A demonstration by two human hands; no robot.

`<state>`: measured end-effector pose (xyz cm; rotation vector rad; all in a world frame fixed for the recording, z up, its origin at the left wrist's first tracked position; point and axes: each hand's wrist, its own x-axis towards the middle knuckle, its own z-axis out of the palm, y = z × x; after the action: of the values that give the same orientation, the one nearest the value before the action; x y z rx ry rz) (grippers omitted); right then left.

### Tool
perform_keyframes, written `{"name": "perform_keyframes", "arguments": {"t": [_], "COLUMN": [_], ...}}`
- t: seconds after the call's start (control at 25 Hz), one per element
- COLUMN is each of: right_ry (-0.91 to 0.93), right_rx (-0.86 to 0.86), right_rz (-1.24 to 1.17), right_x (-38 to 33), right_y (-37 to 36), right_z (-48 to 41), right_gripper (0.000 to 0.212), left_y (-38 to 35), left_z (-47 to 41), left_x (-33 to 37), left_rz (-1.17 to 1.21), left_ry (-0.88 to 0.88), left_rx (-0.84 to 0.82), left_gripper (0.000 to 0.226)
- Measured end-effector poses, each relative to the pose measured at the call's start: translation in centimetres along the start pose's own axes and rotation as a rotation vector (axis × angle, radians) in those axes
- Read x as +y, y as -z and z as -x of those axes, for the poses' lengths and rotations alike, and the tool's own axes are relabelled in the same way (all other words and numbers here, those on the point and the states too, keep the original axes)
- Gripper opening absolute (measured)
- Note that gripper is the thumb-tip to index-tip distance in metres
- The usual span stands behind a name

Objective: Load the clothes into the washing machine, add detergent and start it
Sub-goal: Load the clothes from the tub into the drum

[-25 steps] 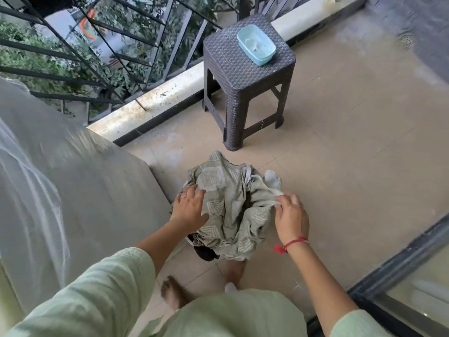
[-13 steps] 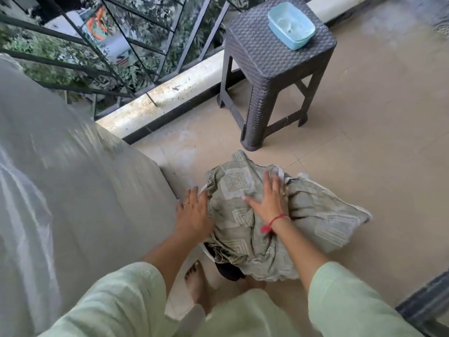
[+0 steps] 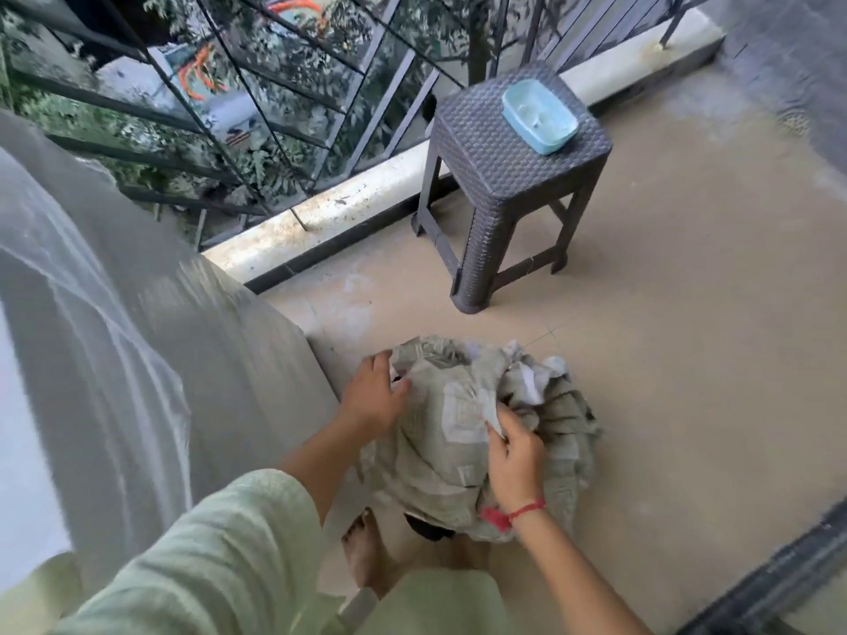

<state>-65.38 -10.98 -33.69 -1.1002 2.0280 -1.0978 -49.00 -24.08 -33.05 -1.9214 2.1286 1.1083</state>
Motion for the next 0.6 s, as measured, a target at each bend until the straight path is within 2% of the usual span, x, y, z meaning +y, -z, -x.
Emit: {"name": "perform_keyframes", "arguments": {"t": [0.08, 0.16, 0.28, 0.36, 0.44, 0.52, 0.6], "right_ry": [-0.070, -0.060, 0.037, 0.152, 0.267, 0.346, 0.389], "right_rx": [0.046, 0.066, 0.018, 0.030, 0.088, 0.114, 0.127], "right_rz": [-0.051, -0.096, -0.127, -0.091, 0.003, 0.172, 0.345], "right_x": [-3.5, -6.7, -10.9, -13.3, -15.1, -16.5, -18.0], "right_y": [2.3, 4.4, 7.5, 9.5, 11.2, 12.8, 14.6], "right_z": [1.3, 2.0, 3.0, 3.0, 2.3, 1.1, 0.2], "right_gripper": [0.032, 0.033, 0.034, 0.034, 0.032, 0.030, 0.026], "left_y": [2.2, 3.5, 4.6, 5.2, 5.3, 5.4, 6.1], "left_z": [1.4, 2.6, 4.5, 5.6, 6.8, 8.3, 9.6], "left_x": [2.9, 4.9, 5.8, 5.8, 6.1, 6.8, 7.3], "left_rz": [0.233, 0.323, 0.102, -0.025, -0.053, -0.030, -0.013], "left_ry": [0.041, 0.005, -0.179, -0.298, -0.384, -0.413, -0.384], "left_rx": [-0.037, -0.146, -0.420, -0.491, -0.431, -0.240, -0.020], "left_gripper": [0.070, 0.074, 0.094, 0.095, 0.069, 0.036, 0.018]}}
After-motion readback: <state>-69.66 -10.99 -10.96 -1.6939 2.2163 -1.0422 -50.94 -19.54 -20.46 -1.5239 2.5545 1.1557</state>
